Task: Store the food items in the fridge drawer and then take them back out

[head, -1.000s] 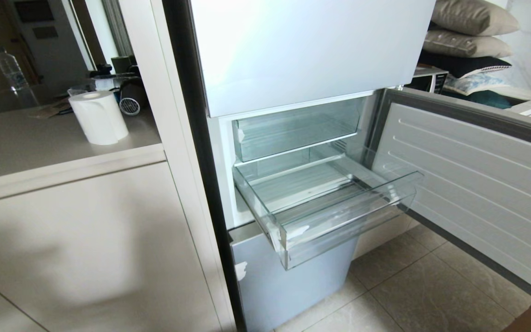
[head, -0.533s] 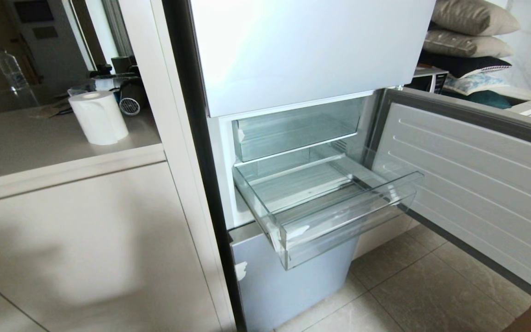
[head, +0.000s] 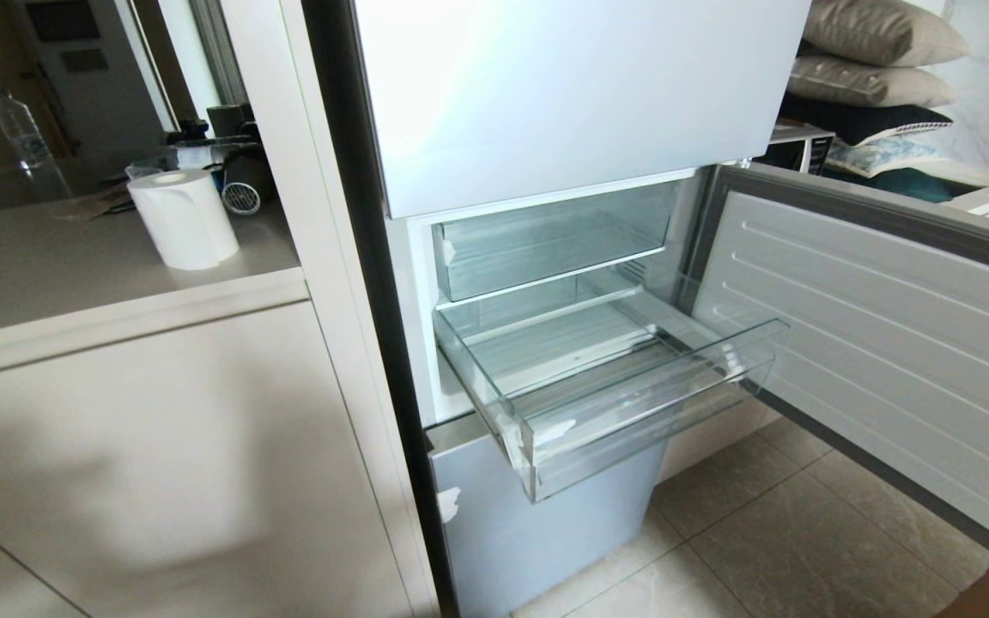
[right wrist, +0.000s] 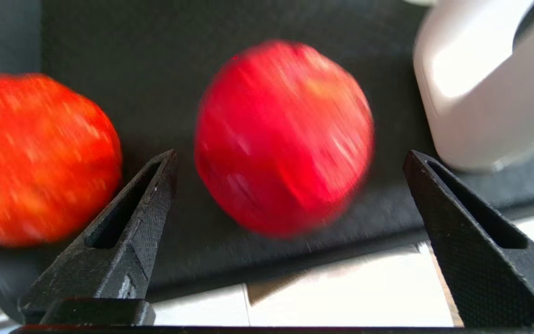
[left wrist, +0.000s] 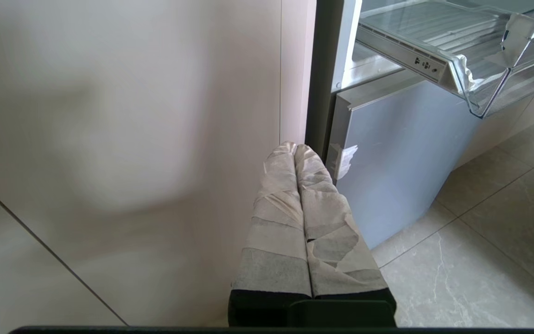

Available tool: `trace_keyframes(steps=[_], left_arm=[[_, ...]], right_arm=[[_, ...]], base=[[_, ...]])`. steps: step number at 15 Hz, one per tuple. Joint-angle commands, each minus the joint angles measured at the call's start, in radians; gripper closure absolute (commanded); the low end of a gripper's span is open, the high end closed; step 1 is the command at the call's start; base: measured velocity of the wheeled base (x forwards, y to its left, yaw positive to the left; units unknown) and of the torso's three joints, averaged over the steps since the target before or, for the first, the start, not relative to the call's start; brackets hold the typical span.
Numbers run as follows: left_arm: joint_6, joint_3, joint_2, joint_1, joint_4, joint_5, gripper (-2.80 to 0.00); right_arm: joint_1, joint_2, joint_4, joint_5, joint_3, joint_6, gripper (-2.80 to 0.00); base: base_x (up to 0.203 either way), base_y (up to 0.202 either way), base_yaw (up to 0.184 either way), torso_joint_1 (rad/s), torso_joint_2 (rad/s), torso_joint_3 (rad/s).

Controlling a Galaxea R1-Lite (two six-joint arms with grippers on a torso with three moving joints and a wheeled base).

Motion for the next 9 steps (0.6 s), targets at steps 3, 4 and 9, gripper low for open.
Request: trace_keyframes(steps=[3,4,9], left_arm=[[0.000,0.000,0.002,0.000,0.000,0.000,0.00],[0.000,0.000,0.002,0.000,0.000,0.000,0.00],[0.000,0.000,0.002,0.000,0.000,0.000,0.00]], right_arm=[[0.006,0.034,-0.005,0.000,-0.064,0.009,-2.80],[0.006,0.042,-0.005,0.000,-0.076,0.009,-2.80],[0.015,0.076,-0.005,0.000,-0.097,0.008,-2.80]], base=[[0.000,0.000,0.000,0.000,0.00,0.000],[0.000,0.000,0.000,0.000,0.00,0.000],[0.000,0.000,0.000,0.000,0.00,0.000]])
